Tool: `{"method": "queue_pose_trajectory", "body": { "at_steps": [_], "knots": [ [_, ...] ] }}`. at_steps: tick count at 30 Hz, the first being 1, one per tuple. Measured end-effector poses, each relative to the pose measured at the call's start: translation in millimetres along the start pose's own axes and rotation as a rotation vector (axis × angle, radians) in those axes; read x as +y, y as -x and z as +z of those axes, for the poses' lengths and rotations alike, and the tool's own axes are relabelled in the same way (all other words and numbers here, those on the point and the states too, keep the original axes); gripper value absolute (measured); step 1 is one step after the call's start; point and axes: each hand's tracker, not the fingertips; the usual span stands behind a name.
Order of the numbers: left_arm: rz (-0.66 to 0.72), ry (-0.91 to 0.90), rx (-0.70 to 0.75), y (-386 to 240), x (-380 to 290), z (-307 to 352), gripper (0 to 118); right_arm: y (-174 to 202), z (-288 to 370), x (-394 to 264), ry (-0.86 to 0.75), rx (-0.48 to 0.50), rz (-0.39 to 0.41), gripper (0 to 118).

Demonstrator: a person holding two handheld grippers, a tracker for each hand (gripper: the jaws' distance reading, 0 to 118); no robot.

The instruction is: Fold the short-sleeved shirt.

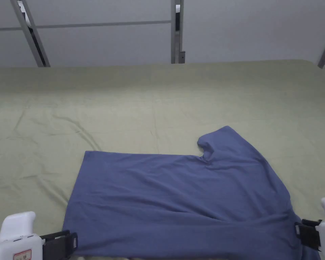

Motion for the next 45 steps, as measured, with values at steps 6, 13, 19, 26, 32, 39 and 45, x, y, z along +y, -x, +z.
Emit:
{"method": "queue_pose_trajectory", "body": {
  "at_steps": [6,13,19,26,32,39,45],
  "knots": [
    [-0.038,-0.017,0.005,-4.2,4.8,-15.4,8,16.4,-21.9,1.0,0.004,0.047,-0.060,0],
    [-0.012,-0.005,0.008,-13.4,20.9,-36.1,4,17.4,-53.4,68.4,-0.068,0.098,-0.067,5],
    [-0.001,0.002,0.018,-10.9,44.0,-58.0,4,6.5,-131.5,179.0,-0.071,0.061,0.007,108],
    [0.044,0.057,0.021,-14.7,52.8,-83.1,4,-5.9,-243.4,217.8,0.114,-0.018,0.026,70],
    [0.051,0.084,0.037,-10.7,53.3,-97.0,4,-4.3,-237.7,211.5,0.064,0.016,0.070,0],
    [0.050,0.068,0.036,-5.9,64.3,-101.2,4,-14.9,-222.8,216.2,0.065,0.010,0.065,0],
    [0.013,0.043,-0.005,-6.7,114.7,-121.4,35,-16.2,-212.8,218.2,0.045,0.033,0.068,0]
  ]
}}
